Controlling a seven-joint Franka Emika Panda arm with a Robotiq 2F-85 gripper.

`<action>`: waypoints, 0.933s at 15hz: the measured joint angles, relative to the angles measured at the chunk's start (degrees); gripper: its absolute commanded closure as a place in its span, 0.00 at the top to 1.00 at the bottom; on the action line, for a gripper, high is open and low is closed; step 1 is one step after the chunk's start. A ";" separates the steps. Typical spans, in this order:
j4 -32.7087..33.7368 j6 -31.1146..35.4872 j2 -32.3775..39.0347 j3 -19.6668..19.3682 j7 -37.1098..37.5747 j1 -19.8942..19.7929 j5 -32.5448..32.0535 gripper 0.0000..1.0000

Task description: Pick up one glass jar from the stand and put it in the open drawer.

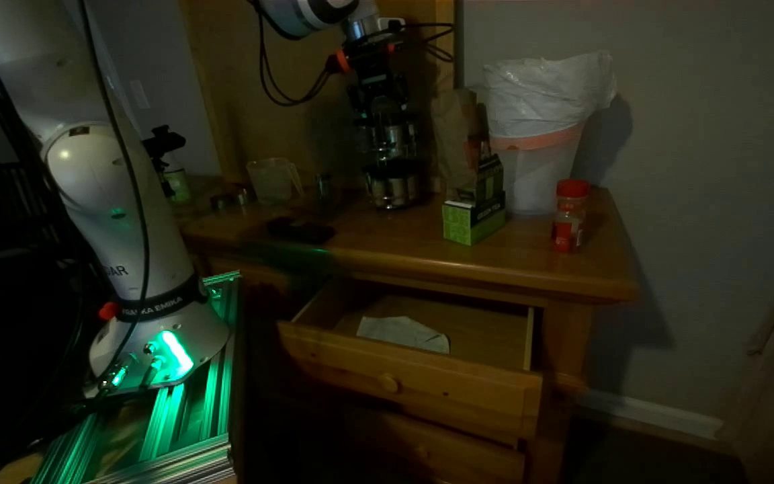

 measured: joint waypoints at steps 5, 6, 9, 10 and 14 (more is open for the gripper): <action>0.02 1.96 1.54 -0.03 0.00 -0.06 0.02 0.23; 0.03 2.21 1.58 -0.03 0.00 -0.09 0.02 0.23; 0.01 2.29 1.10 -0.12 0.00 -0.19 0.52 0.23; -0.07 2.27 0.40 -0.25 0.00 -0.20 1.00 0.23; -3.21 1.82 -7.16 -1.66 -0.08 -0.23 4.66 0.23</action>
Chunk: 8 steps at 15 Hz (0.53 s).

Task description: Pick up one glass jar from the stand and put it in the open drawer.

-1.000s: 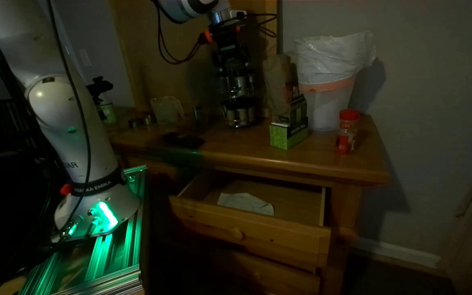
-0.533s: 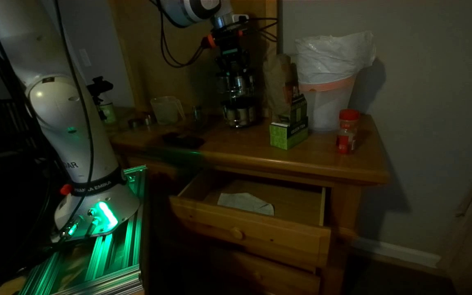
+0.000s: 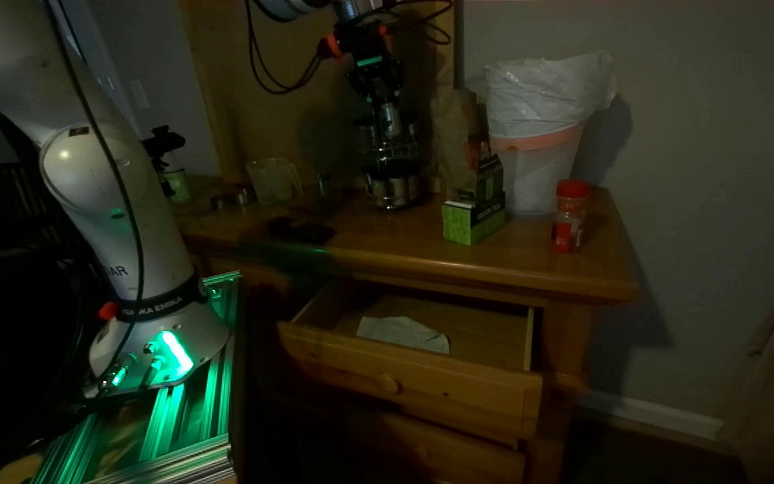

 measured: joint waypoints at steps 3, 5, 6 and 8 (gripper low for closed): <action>-5.11 -4.81 -8.28 -1.65 3.83 -0.29 0.80 0.23; -9.61 -9.34 -13.46 -2.02 8.24 -1.31 0.57 0.23; -12.29 -10.91 -15.72 -2.06 10.33 -1.95 0.52 0.23; -18.53 -12.01 -19.34 -2.34 14.32 -3.04 0.57 0.23</action>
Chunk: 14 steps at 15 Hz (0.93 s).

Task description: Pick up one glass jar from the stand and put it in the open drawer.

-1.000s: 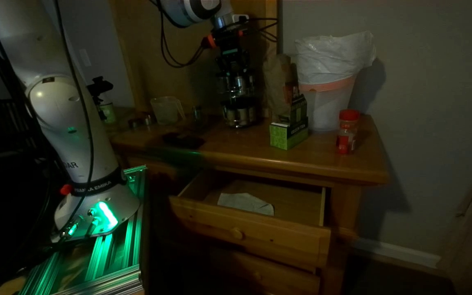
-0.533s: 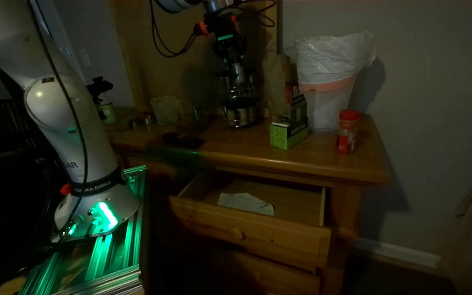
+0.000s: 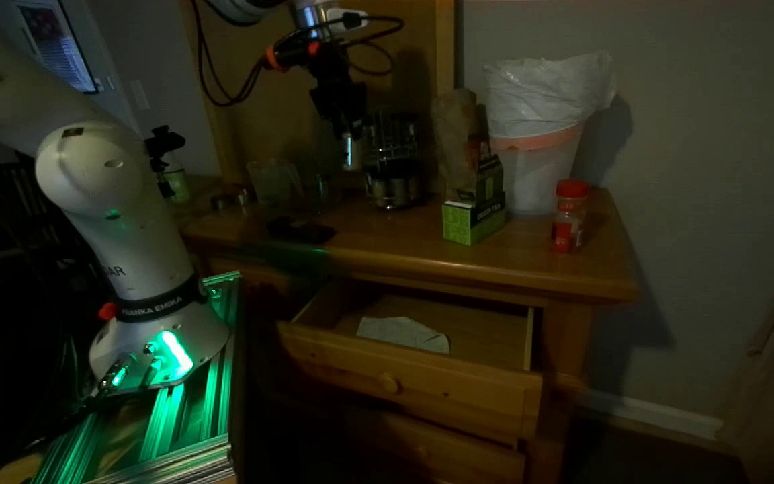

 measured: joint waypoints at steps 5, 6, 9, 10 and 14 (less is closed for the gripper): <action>-10.85 2.65 -1.99 -3.19 3.43 -0.24 4.81 0.23; -10.81 2.71 -1.94 -3.37 3.43 -0.18 5.14 0.23; -10.29 2.69 -1.12 -3.82 3.61 -0.90 5.16 0.23; -10.11 2.69 -0.24 -4.55 3.70 -1.97 4.99 0.23; -9.76 3.28 6.18 -8.57 3.68 -9.25 2.74 0.23</action>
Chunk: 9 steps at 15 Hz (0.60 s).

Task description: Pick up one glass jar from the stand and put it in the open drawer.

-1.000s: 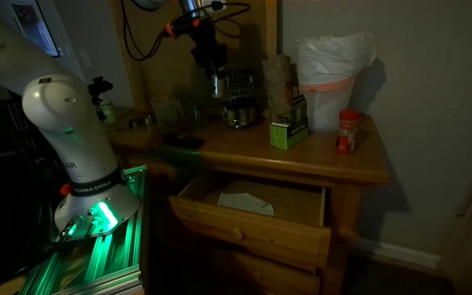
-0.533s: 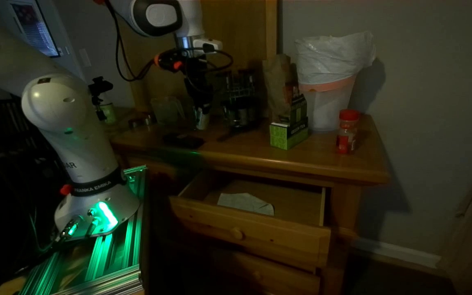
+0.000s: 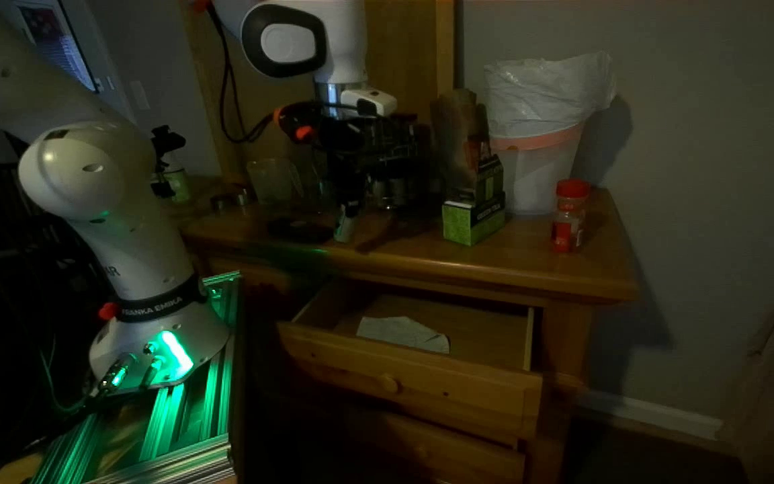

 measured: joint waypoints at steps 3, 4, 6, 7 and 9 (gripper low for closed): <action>0.90 1.28 6.42 -2.49 0.53 -4.11 -0.27 0.23; 1.23 1.57 8.48 -3.15 1.05 -4.90 -0.04 0.23; 1.67 2.29 12.26 -3.91 3.45 -5.74 0.89 0.23; 1.80 2.71 14.05 -4.08 5.12 -6.09 1.38 0.23; 1.86 4.12 17.71 -4.56 8.44 -7.07 2.03 0.48</action>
